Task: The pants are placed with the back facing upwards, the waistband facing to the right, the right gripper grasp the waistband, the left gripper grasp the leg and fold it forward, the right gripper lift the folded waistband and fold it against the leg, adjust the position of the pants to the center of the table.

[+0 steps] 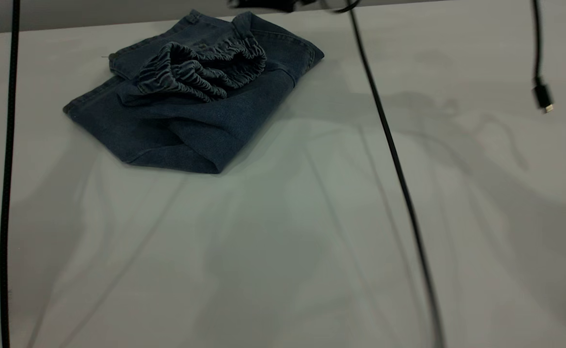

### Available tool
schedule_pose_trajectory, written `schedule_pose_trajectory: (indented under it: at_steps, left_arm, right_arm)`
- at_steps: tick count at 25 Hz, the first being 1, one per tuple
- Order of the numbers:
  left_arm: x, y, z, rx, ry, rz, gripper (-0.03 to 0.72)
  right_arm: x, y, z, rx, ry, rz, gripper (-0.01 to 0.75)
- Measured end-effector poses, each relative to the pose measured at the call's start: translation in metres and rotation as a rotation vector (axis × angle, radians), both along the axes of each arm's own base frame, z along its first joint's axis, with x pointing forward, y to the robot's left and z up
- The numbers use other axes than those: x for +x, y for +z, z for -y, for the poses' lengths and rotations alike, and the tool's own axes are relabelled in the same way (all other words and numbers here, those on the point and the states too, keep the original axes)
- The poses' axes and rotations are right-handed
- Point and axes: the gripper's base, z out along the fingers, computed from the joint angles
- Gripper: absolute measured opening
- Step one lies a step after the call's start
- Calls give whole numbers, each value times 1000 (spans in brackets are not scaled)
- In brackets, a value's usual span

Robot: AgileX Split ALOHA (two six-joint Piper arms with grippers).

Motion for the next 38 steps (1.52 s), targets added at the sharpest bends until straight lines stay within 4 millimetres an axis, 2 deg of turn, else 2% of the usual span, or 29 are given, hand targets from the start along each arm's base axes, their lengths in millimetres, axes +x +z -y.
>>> schedule_pose_trajectory:
  at_steps: [5, 8, 10, 13, 16, 18, 22, 26, 30, 38]
  left_arm:
    - [0, 0, 1, 17, -35, 12, 546]
    - [-2, 0, 8, 20, -56, 14, 546]
    - [-4, 0, 19, 31, -93, 23, 546]
    - [-10, -6, 46, 59, -177, 31, 546]
    - [-16, -21, 69, 86, -198, -16, 546]
    - [-20, -35, 81, 110, -186, -70, 546]
    - [-31, -68, 104, 210, -205, -158, 546]
    - [-44, -95, 120, 266, -221, -242, 546]
    - [-58, -117, 136, 312, -267, -307, 546]
    - [-60, -133, 128, 395, -217, -341, 546]
  right_arm:
    - [13, 36, 48, -137, -35, 88, 584]
    - [15, 71, 81, -211, -70, 131, 584]
    - [12, 101, 103, -248, -104, 162, 584]
    - [0, 146, 138, -279, -143, 193, 584]
    - [-19, 191, 168, -293, -190, 228, 584]
    - [-35, 218, 185, -314, -215, 260, 584]
    - [-64, 258, 208, -318, -255, 296, 584]
    - [-86, 280, 228, -321, -269, 308, 584]
    - [-95, 291, 241, -320, -313, 331, 584]
    - [-95, 291, 241, -317, -314, 329, 584]
